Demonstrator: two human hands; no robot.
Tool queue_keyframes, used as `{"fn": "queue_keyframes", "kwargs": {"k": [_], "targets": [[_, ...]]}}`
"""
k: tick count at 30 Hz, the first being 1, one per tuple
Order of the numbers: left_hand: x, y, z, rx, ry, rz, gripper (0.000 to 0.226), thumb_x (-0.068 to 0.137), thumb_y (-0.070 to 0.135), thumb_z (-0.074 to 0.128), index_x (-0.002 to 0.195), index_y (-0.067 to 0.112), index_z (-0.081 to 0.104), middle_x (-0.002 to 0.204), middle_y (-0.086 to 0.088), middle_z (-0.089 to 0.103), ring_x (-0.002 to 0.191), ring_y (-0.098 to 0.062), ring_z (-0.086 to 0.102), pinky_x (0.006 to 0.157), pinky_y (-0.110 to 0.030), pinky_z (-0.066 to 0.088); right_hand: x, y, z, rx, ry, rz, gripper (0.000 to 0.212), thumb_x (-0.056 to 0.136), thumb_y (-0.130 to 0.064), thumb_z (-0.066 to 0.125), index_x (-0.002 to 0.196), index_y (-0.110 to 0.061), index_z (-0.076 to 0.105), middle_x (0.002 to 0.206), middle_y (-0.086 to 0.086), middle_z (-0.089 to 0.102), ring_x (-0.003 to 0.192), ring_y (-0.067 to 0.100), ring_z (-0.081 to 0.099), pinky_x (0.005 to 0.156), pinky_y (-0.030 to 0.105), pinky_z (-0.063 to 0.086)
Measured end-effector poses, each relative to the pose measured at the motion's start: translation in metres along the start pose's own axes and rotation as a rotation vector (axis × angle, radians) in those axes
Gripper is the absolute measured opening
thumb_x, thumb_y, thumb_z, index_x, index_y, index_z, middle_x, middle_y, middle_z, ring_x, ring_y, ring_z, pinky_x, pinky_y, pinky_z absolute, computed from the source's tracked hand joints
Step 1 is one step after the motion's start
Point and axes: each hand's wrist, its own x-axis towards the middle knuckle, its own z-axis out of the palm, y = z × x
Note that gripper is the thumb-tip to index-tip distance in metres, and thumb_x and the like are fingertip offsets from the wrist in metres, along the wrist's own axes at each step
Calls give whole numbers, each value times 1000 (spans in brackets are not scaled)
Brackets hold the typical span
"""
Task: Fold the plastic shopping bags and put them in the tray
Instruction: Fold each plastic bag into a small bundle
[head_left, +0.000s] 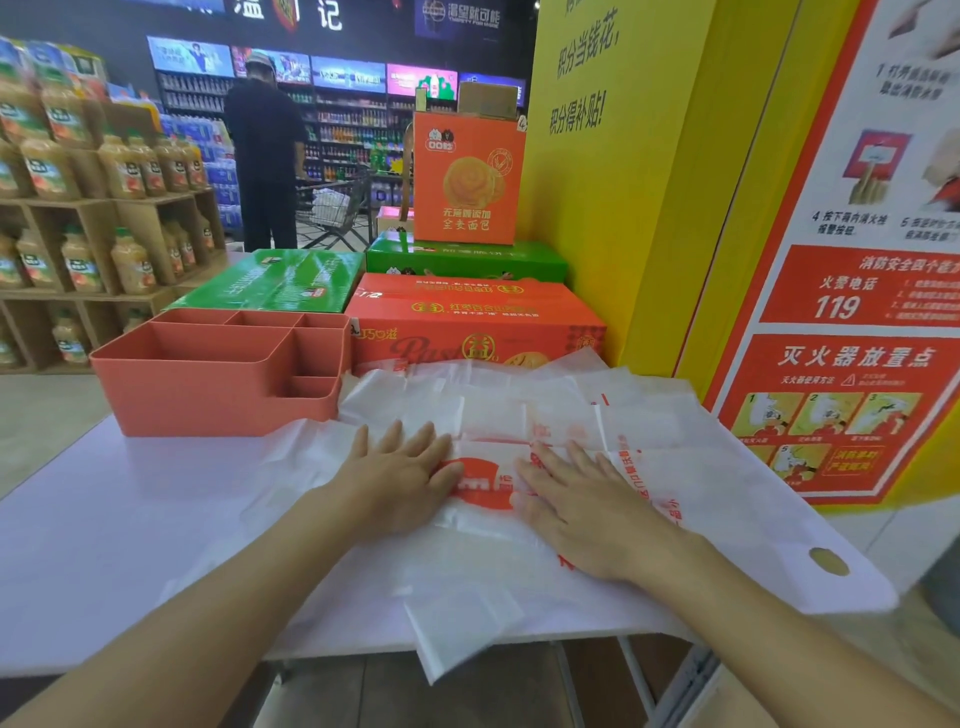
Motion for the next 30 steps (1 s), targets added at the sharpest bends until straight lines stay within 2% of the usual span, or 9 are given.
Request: {"fn": "queue_keyframes", "kwargs": {"k": [6, 10, 13, 16, 19, 24, 26, 28, 30], "targets": [[2, 8, -6, -23, -21, 151, 55, 106, 50, 11, 158, 40, -2, 167, 12, -9, 154, -17, -10, 123, -52, -6, 6, -5, -1, -10, -20, -17, 61, 101, -66, 6, 157, -48, -8, 165, -18, -20, 153, 23, -25, 124, 52, -11], [0, 1, -5, -3, -92, 101, 60, 102, 59, 9, 157, 42, -7, 165, 15, -15, 153, -19, -15, 123, -52, -7, 3, 7, -1, 10, -59, 42, 61, 101, -63, 3, 158, -45, -12, 164, -18, -23, 152, 24, -27, 124, 52, -12], [0, -6, -6, -17, -99, 44, 70, 97, 69, 9, 158, 39, -7, 165, 15, -16, 153, -18, -16, 123, -51, -9, -4, 27, -3, -18, -98, 126, 57, 106, -53, 6, 158, -40, -13, 166, -10, -25, 151, 29, -28, 124, 54, -11], [0, -19, -5, -21, -103, -30, 77, 93, 75, 9, 158, 36, -7, 164, 14, -17, 153, -17, -16, 123, -51, -10, -10, 51, -3, -1, -118, 228, 58, 106, -51, 6, 159, -37, -14, 165, -5, -29, 151, 30, -27, 124, 54, -10], [-1, -28, -4, -21, -108, -53, 76, 95, 72, 9, 158, 34, -9, 164, 12, -20, 152, -18, -18, 123, -52, -9, -10, 63, 1, -39, -129, 246, 57, 107, -47, 6, 158, -36, -17, 164, -4, -32, 151, 32, -28, 124, 54, -8], [2, -26, -5, 36, -109, -55, 70, 100, 63, 9, 159, 31, -9, 165, 6, -20, 152, -26, -18, 121, -57, -9, -9, 55, -2, 12, -86, 279, 66, 103, -60, 5, 161, -33, -11, 167, -6, -23, 154, 28, -21, 125, 52, -8], [4, -21, -7, 50, -72, -2, 64, 103, 56, 12, 159, 32, -5, 167, 4, -17, 153, -28, -17, 120, -60, -9, -8, 48, -5, 0, -39, 261, 65, 104, -58, 7, 162, -31, -8, 168, -5, -18, 155, 28, -18, 125, 52, -7], [4, -7, -10, -38, -33, 61, 59, 105, 46, 18, 159, 35, -3, 167, 8, -13, 153, -21, -16, 121, -55, -11, -6, 35, -8, 3, 23, 176, 61, 106, -53, 10, 162, -32, -6, 169, -7, -16, 155, 26, -17, 125, 51, -9], [5, 11, -12, -91, -14, 125, 57, 106, 44, 19, 159, 38, 0, 166, 13, -11, 153, -17, -15, 122, -52, -13, -1, 20, -9, 11, 51, 66, 59, 107, -52, 11, 161, -36, -6, 167, -13, -17, 155, 22, -19, 125, 49, -11]]}}
